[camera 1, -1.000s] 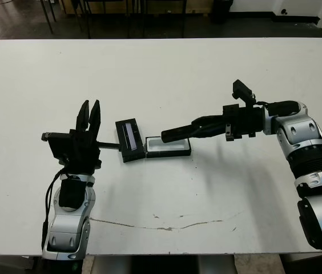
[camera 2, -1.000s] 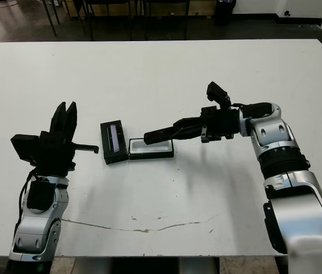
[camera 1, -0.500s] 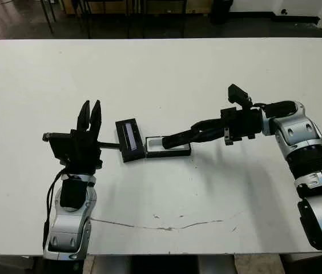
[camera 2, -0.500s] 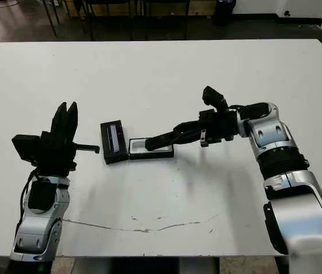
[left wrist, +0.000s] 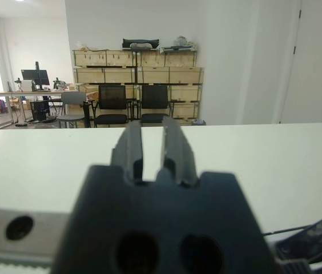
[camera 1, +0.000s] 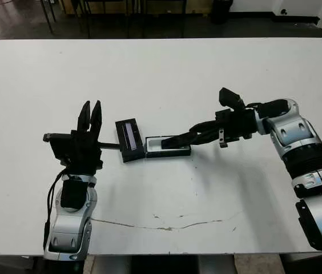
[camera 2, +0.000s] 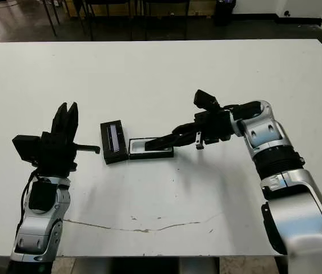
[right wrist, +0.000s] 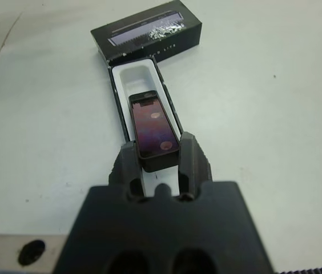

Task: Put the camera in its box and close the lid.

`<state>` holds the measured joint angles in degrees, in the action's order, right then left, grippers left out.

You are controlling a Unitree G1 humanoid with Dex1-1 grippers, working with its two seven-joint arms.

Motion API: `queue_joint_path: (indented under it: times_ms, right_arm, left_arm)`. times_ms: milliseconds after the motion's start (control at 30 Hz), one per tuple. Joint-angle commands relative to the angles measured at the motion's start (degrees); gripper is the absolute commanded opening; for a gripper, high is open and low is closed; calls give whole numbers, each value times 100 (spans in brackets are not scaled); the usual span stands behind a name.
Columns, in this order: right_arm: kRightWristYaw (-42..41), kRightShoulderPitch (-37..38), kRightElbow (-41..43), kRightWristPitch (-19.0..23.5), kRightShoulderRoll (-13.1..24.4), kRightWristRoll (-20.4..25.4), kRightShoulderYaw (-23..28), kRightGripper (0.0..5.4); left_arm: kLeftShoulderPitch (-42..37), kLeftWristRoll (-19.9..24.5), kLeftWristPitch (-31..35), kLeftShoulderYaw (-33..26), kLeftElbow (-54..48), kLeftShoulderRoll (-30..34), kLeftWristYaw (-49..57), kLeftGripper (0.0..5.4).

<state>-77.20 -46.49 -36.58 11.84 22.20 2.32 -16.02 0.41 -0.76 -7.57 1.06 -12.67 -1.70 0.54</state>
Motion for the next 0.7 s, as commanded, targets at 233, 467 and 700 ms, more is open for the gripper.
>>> queue_joint_path:
  times_ms: [233,467,700]
  right_arm:
    - [-22,-247,-19,163,-304,-138,-347,1]
    - [50,-314,276,665,-467,-232,-592,1]
    - [183,-246,384,507,-440,-372,-674,1]
  left_arm:
    - [88,-62,50,28,69,-23,58,0]
    - [107,-55,32,18,75,-46,69,0]
    - [133,-45,24,-15,68,-33,74,0]
